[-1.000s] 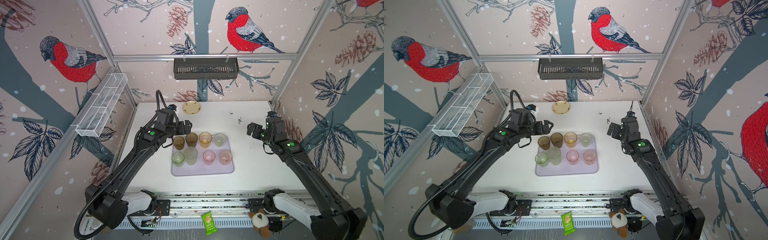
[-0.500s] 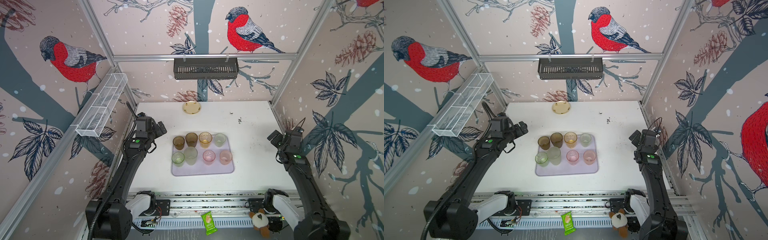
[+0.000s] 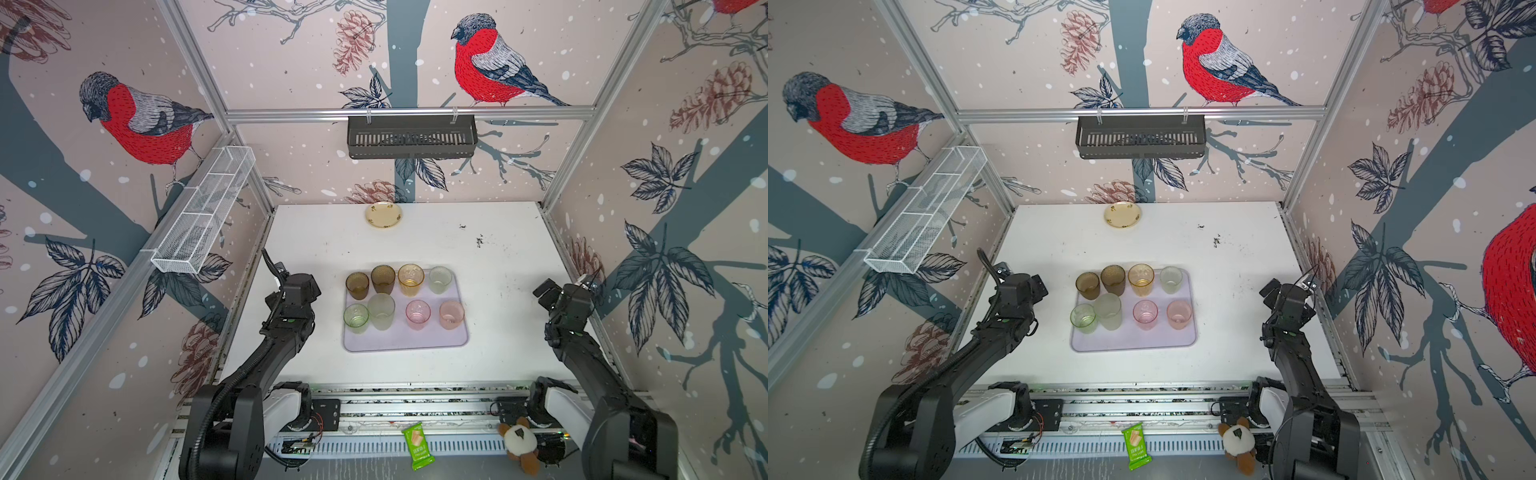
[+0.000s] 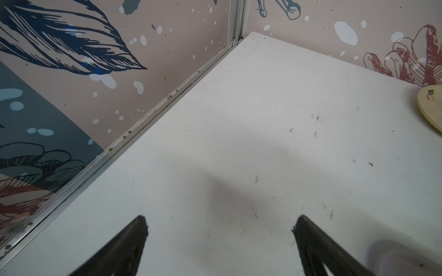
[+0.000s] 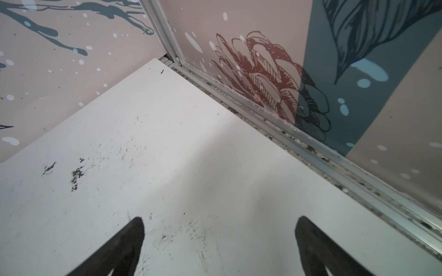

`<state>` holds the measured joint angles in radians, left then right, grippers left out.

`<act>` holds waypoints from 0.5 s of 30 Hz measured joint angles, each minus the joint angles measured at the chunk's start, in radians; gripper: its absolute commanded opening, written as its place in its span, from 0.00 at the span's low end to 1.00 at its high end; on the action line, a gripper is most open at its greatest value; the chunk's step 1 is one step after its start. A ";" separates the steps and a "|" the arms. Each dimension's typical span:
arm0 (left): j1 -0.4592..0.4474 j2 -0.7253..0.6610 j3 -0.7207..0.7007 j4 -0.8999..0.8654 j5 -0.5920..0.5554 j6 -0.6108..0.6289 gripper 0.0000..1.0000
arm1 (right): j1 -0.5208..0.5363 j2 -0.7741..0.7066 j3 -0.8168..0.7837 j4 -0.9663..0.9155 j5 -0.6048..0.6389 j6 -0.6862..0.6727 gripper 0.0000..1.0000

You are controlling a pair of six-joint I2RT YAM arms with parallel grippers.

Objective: Place the glasses into the tray
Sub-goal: Reset both arms

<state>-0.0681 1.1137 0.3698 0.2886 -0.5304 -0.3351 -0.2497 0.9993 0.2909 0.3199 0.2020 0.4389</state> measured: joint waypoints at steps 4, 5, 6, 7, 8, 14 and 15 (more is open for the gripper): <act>0.000 0.100 -0.039 0.220 -0.023 0.054 0.97 | 0.009 0.080 0.000 0.089 -0.013 -0.052 0.99; 0.000 0.135 -0.039 0.267 -0.023 0.054 0.97 | 0.017 0.099 -0.002 0.112 -0.005 -0.061 0.99; 0.000 0.164 -0.038 0.297 -0.023 0.055 0.97 | 0.023 0.114 -0.006 0.132 0.002 -0.074 0.99; 0.000 0.193 -0.036 0.323 -0.027 0.054 0.97 | 0.029 0.134 -0.013 0.156 0.013 -0.075 0.99; 0.000 0.221 -0.035 0.348 -0.031 0.053 0.97 | 0.037 0.153 -0.021 0.180 0.022 -0.076 1.00; 0.000 0.317 0.027 0.420 -0.016 0.055 0.97 | 0.087 0.283 0.013 0.286 0.071 -0.098 1.00; 0.000 0.322 0.034 0.430 -0.012 0.064 0.97 | 0.096 0.304 0.026 0.297 0.079 -0.099 1.00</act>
<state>-0.0681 1.4361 0.4034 0.7185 -0.5423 -0.2714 -0.1535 1.3029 0.3172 0.6167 0.2806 0.3401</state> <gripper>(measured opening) 0.971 0.997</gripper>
